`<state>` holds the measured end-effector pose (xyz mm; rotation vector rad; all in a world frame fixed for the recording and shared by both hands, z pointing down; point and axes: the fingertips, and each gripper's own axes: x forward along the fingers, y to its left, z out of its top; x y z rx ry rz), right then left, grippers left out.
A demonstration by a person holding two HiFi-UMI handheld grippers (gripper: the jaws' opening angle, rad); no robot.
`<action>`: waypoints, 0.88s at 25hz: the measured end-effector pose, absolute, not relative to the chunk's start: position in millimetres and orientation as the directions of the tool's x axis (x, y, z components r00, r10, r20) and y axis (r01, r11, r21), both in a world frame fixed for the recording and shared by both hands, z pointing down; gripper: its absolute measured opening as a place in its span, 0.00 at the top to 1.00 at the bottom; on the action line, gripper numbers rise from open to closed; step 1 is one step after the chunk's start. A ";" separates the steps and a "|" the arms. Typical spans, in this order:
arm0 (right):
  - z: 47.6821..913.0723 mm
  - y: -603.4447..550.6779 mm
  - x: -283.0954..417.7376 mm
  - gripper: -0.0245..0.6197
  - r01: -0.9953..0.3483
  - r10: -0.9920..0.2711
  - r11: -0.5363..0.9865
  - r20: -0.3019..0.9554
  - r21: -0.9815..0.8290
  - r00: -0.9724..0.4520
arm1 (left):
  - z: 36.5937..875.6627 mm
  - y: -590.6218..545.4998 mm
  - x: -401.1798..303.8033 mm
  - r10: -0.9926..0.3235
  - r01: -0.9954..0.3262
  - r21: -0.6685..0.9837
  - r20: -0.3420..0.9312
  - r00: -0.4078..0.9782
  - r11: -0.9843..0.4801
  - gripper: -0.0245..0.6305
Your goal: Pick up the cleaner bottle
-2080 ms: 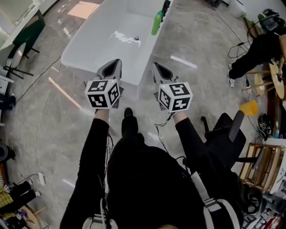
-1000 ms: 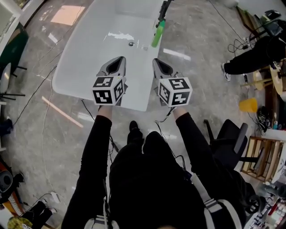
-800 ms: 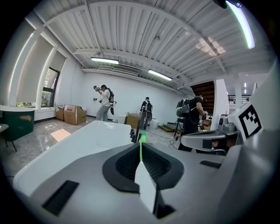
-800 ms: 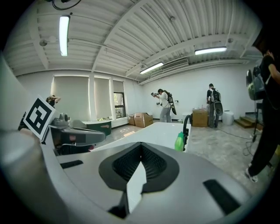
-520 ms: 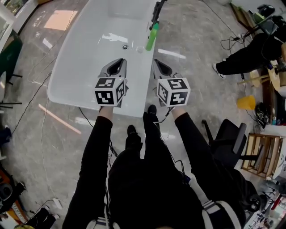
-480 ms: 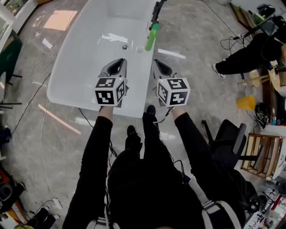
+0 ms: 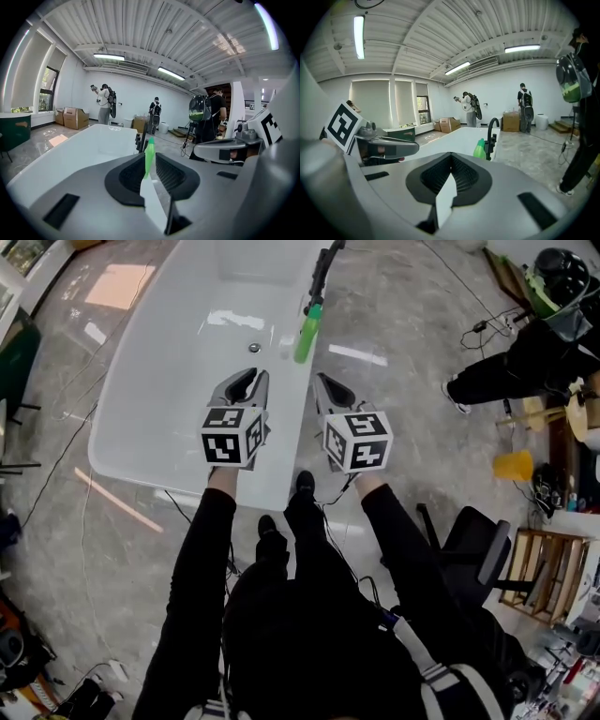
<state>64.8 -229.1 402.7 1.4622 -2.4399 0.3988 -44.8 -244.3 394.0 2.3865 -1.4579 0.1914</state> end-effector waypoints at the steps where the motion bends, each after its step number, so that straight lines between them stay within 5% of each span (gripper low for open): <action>1: 404.1 -233.1 66.8 0.96 -0.885 -0.810 0.456 0.368 -0.096 -0.457 | 395.8 -249.1 -41.5 -0.837 -0.884 0.214 0.290 0.464 -0.416 0.86; 22: 439.1 -306.4 108.5 0.96 -0.897 -0.793 0.430 0.431 -0.104 -0.430 | 462.8 -336.5 21.9 -0.763 -0.870 0.191 0.419 0.491 -0.455 0.68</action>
